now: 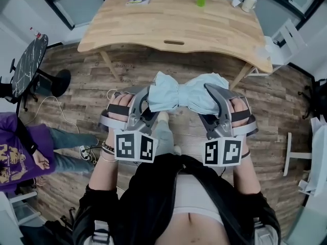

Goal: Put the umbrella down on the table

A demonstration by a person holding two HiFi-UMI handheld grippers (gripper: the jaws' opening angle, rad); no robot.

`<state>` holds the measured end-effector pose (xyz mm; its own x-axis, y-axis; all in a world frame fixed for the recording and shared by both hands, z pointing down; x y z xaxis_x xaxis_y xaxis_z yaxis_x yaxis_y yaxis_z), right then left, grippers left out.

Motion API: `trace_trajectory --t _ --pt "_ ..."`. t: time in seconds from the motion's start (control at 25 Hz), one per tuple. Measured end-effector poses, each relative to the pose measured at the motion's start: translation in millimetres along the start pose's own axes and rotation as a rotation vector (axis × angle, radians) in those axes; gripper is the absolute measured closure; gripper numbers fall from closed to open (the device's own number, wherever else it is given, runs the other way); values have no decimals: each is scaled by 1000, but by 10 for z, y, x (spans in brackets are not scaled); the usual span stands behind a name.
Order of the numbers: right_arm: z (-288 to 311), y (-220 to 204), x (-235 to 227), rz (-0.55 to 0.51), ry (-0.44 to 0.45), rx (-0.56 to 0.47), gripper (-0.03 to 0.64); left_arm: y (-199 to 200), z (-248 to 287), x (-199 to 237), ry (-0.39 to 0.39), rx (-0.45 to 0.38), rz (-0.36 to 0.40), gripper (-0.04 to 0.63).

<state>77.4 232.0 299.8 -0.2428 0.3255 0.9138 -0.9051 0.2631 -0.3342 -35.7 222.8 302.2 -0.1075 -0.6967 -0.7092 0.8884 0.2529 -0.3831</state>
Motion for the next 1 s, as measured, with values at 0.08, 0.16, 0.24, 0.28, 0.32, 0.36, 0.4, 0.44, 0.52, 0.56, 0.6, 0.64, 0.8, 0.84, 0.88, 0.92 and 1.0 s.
trace_trajectory --t 0.08,0.16,0.24,0.28,0.32,0.36,0.4,0.44,0.52,0.56,0.6,0.64,0.8,0.84,0.88,0.92,1.0 --pt "5 -3 40 -4 -12 0 294 -21 20 -28 7 -5 7 339" --pt "22 -21 77 -9 -23 3 295 -40 58 -47 16 -13 16 339" --pt "144 -38 46 -12 -29 9 293 -94 142 41 21 -21 22 339" --pt "266 -44 -9 -12 -29 12 295 -141 211 148 18 -24 22 339" --pt "415 -52 -81 -10 -27 17 295 -197 295 284 13 -27 22 339" --pt "569 -64 -155 -8 -24 22 295 -253 384 426 7 -30 21 339" --pt "713 -79 -217 -5 -20 26 295 -305 470 552 1 -32 22 339" --pt "837 -95 -261 -1 -18 30 295 -352 548 655 -4 -34 24 339" --pt "1035 -129 -311 2 -18 37 294 -431 684 800 -9 -39 28 339" --pt "1120 -146 -332 1 -18 40 295 -465 747 859 -11 -42 29 339" --pt "1204 -164 -358 0 -18 43 295 -496 809 920 -13 -46 29 339" --pt "1288 -183 -389 -1 -18 45 295 -522 870 986 -14 -48 29 339" --pt "1620 -274 -528 5 -21 56 293 -609 1120 1270 -21 -59 39 339" --pt "1713 -289 -562 5 -21 61 293 -643 1184 1346 -24 -62 40 339" --pt "1811 -298 -596 6 -20 66 294 -682 1244 1425 -27 -65 40 339" --pt "1908 -305 -628 8 -19 69 293 -723 1301 1504 -30 -67 41 339" --pt "2083 -325 -694 13 -19 77 293 -791 1411 1652 -36 -71 46 339"
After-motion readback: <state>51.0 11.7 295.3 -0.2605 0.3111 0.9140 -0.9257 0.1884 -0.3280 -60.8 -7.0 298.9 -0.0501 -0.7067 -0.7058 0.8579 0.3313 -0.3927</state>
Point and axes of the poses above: the fingertips, and each gripper's own axes: z forward along the fingers, x to its left, y out of its top, the point moved 2 cm from there along -z, backward along the fingers, and after that the axes turned 11 degrees about -y, right-handed, at the moved point
